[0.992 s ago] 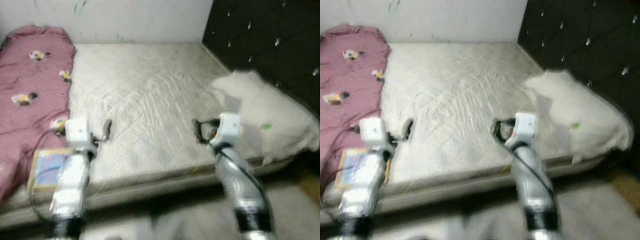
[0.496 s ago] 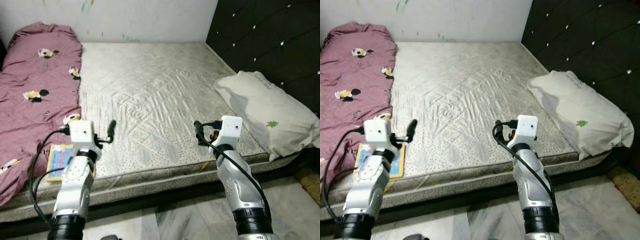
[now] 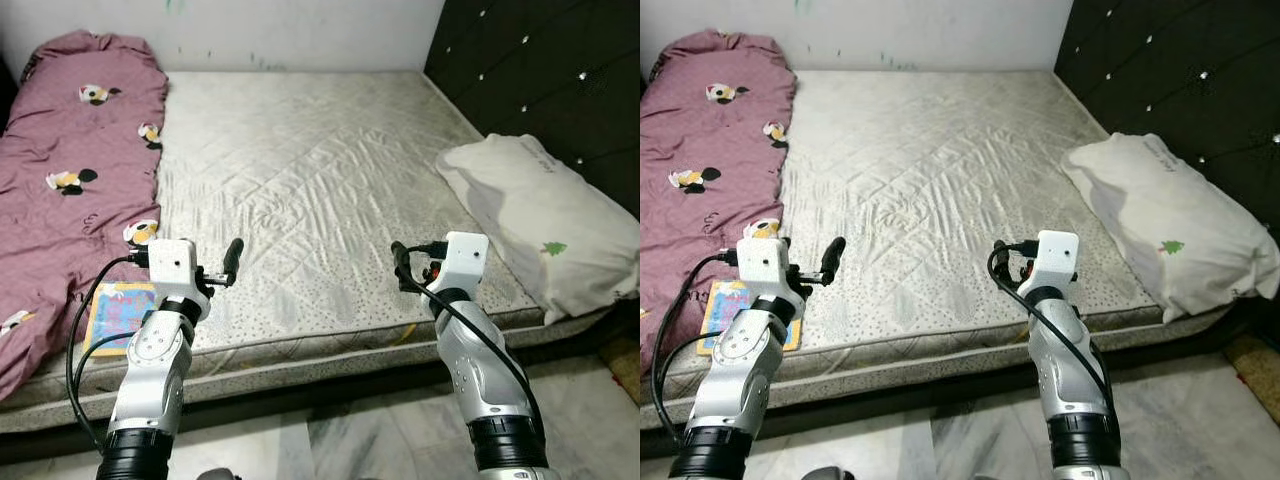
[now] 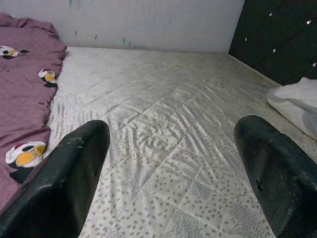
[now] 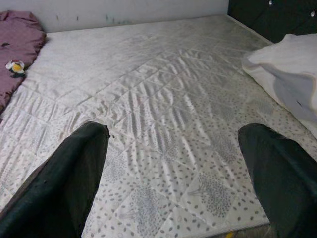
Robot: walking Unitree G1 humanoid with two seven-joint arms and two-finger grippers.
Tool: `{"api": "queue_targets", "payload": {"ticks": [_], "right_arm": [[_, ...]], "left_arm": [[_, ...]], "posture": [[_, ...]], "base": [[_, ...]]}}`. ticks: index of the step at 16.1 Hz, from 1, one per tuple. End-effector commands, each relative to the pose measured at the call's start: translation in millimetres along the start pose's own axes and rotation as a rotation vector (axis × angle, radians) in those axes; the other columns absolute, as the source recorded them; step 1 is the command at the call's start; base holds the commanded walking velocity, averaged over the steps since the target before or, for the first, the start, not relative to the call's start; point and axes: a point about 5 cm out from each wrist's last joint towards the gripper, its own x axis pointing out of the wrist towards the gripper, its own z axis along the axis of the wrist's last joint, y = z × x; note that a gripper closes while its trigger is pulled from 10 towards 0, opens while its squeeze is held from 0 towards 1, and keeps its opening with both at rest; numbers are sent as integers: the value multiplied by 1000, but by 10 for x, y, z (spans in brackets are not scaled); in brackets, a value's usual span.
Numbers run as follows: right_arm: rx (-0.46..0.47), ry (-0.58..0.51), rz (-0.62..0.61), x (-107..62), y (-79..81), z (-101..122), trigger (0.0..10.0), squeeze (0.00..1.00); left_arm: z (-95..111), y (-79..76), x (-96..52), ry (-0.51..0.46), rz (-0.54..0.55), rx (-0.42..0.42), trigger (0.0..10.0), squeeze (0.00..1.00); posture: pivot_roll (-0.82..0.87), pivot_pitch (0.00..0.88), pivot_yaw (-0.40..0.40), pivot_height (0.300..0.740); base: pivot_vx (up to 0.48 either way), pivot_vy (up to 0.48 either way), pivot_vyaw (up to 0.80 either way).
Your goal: Clean up the room
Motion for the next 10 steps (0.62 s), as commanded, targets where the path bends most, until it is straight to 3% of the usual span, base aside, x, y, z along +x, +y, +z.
{"api": "queue_targets", "payload": {"ticks": [1, 10], "right_arm": [[-10, -14, -5, -1, -30, 40, 10000, 0], [-7, -14, -4, 5, -22, 40, 10000, 0]], "left_arm": [[35, -5, -4, -16, -11, 6, 10000, 0], [35, 1, -8, -14, -13, 6, 10000, 0]], "posture": [[-17, 0, -80, 740], [-16, 0, -80, 740]], "base": [[337, 0, 0], [343, 0, 0]]}}
